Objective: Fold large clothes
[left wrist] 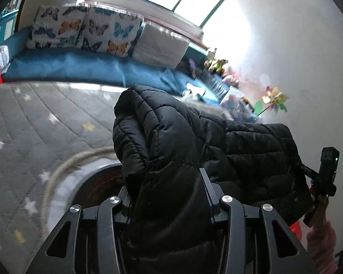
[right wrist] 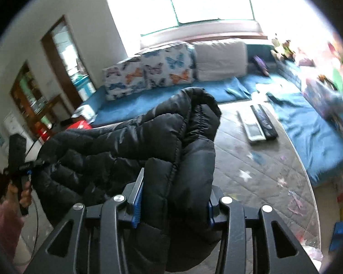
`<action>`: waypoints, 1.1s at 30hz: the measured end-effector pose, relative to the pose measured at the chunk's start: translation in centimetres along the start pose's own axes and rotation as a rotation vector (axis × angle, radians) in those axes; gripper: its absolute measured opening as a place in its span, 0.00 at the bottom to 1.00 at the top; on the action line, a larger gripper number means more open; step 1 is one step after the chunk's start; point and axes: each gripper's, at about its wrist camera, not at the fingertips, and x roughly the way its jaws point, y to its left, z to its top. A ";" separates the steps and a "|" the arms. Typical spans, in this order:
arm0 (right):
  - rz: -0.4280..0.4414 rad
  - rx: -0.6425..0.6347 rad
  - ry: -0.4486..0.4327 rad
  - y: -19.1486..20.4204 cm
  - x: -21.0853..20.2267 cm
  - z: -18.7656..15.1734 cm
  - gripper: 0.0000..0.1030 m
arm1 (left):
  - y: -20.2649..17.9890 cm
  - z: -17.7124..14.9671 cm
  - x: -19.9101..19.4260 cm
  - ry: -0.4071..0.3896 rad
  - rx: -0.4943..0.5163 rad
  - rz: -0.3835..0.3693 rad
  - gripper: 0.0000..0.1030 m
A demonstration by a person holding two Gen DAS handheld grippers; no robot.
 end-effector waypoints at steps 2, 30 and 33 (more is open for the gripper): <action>-0.050 0.017 0.056 -1.8 2.0 -0.8 0.54 | 0.2 -0.3 3.5 0.061 -0.005 0.068 0.45; -0.216 -0.153 0.097 6.5 3.6 -4.3 0.67 | -8.4 -6.2 -3.2 -0.079 0.251 0.145 0.78; -0.257 -0.172 0.136 7.0 5.6 -5.6 0.67 | -7.8 -7.3 -0.5 -0.012 0.253 0.141 0.68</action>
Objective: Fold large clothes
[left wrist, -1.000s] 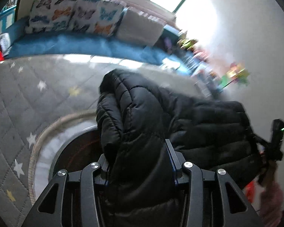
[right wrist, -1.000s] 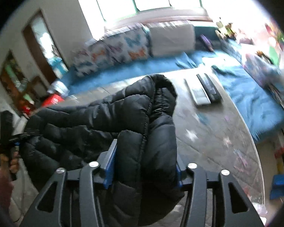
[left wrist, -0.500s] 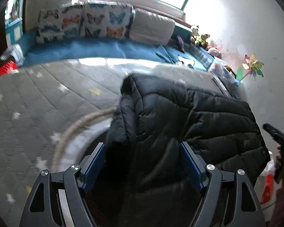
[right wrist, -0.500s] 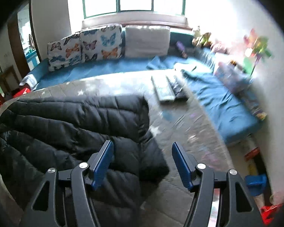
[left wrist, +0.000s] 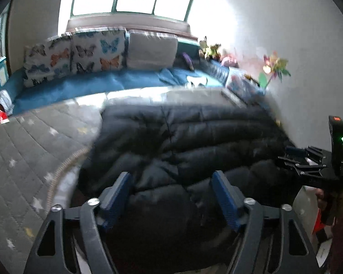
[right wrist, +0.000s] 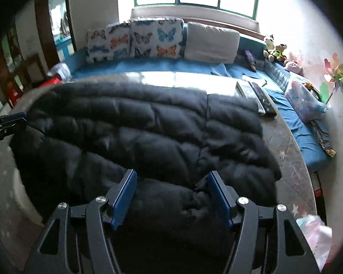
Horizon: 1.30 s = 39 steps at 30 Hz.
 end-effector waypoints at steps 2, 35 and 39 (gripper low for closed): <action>-0.023 0.000 0.024 0.3 1.0 -0.7 0.68 | 0.8 -0.7 2.5 0.039 -0.021 0.006 0.66; -0.151 0.032 -0.147 8.4 -7.3 -7.4 0.70 | -5.0 -11.0 -8.0 -0.035 0.051 0.169 0.79; -0.149 0.049 -0.163 9.5 -8.2 -8.1 0.72 | -5.4 -12.5 -9.6 -0.053 0.063 0.185 0.80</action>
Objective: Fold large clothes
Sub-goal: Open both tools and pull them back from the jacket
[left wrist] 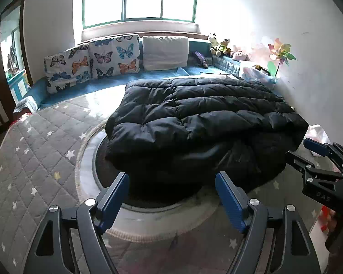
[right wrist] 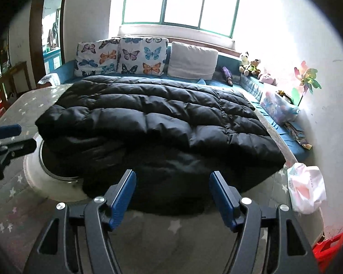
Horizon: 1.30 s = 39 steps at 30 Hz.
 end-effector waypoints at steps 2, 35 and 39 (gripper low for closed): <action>0.016 0.014 -0.001 0.3 -0.5 -0.3 0.74 | 0.1 -0.6 -0.6 -0.003 -0.005 0.004 0.81; 0.030 0.095 -0.028 1.9 -3.1 -3.3 0.89 | -1.2 -4.0 -2.5 0.015 0.036 0.015 0.81; 0.032 0.098 -0.025 1.8 -3.0 -3.3 0.89 | -1.2 -4.1 -2.3 0.018 0.039 0.015 0.81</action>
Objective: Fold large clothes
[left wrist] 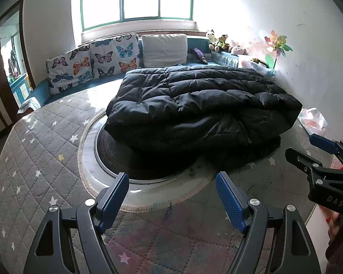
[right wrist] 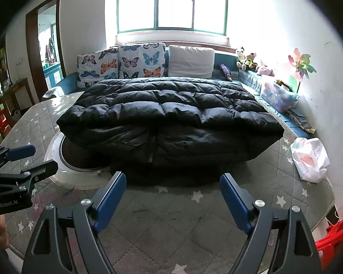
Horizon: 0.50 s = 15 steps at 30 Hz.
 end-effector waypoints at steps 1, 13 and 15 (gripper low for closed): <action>0.002 -0.001 0.001 0.0 0.0 0.0 0.89 | 0.0 0.0 0.0 0.001 0.000 -0.001 0.81; 0.000 -0.001 -0.003 0.0 -0.1 -0.2 0.89 | -0.4 -0.3 -0.1 -0.005 0.022 0.001 0.81; 0.002 -0.001 -0.005 0.0 -0.1 -0.2 0.89 | -0.4 -0.4 -0.1 -0.005 0.023 0.000 0.81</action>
